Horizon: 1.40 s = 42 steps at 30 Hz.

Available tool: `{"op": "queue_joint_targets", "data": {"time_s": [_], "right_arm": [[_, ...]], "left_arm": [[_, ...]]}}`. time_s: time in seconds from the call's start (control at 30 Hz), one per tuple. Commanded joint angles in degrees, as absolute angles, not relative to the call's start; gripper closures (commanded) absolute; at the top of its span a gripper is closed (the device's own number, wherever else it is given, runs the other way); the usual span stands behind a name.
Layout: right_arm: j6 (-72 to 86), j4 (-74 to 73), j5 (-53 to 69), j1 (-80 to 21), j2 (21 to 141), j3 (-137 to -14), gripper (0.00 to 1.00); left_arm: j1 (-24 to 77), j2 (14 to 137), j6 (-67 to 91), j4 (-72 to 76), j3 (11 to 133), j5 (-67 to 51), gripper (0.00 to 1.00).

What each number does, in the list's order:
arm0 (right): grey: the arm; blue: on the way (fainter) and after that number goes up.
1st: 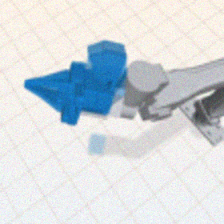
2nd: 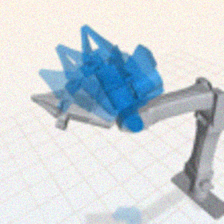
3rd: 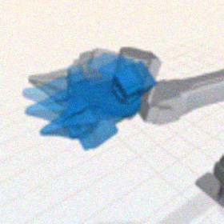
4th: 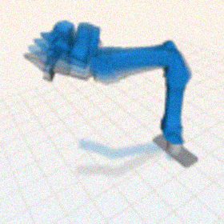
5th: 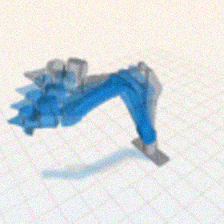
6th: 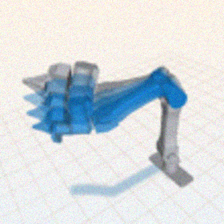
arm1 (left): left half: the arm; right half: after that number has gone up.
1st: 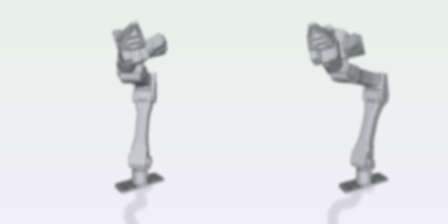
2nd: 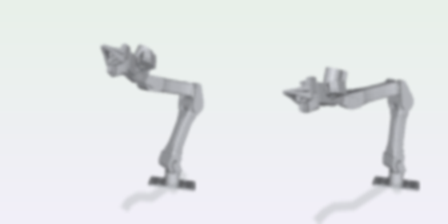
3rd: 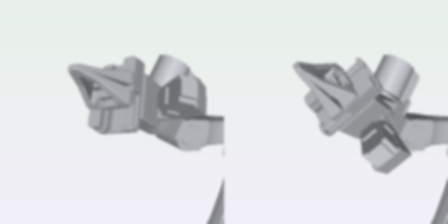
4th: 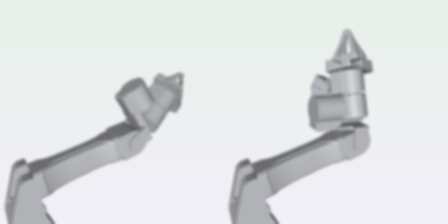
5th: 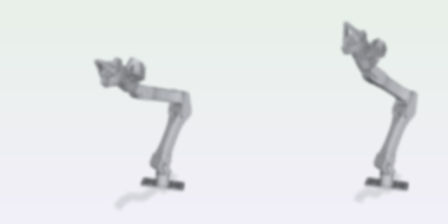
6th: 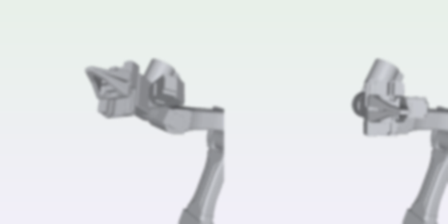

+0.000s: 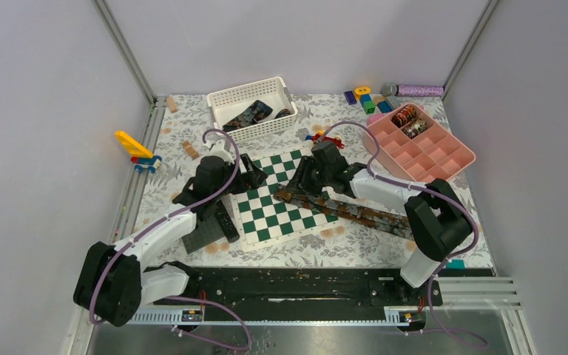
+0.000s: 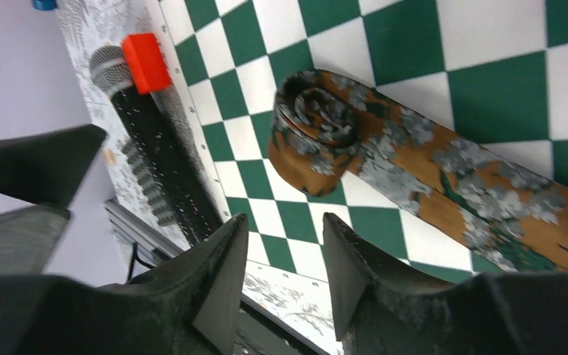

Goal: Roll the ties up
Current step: Roll the tie at the center of the board.

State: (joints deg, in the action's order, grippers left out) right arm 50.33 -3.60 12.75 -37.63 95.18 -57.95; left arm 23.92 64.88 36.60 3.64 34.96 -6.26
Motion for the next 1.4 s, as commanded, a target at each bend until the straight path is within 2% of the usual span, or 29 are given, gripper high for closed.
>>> {"op": "queue_joint_targets", "data": {"time_s": [0.0,0.13,0.27,0.73,1.37], "right_arm": [[55.80,5.58,15.64,-38.14,97.23,-57.58,0.54],[56.12,5.00,16.12,-38.11,99.24,-58.41,0.64],[55.83,2.45,14.42,-38.08,99.42,-58.32,0.67],[56.39,2.64,15.41,-38.18,102.11,-57.97,0.66],[49.76,-2.60,8.89,-38.15,103.04,-59.44,0.70]], "left_arm": [[25.07,67.36,38.33,14.23,33.67,-7.27,0.18],[25.15,69.39,37.82,15.71,32.91,-6.81,0.21],[25.24,71.56,37.54,16.67,32.50,-6.61,0.22],[25.91,77.67,37.44,20.57,31.49,-9.60,0.25],[26.81,82.45,36.47,24.68,29.68,-13.35,0.30]]}}
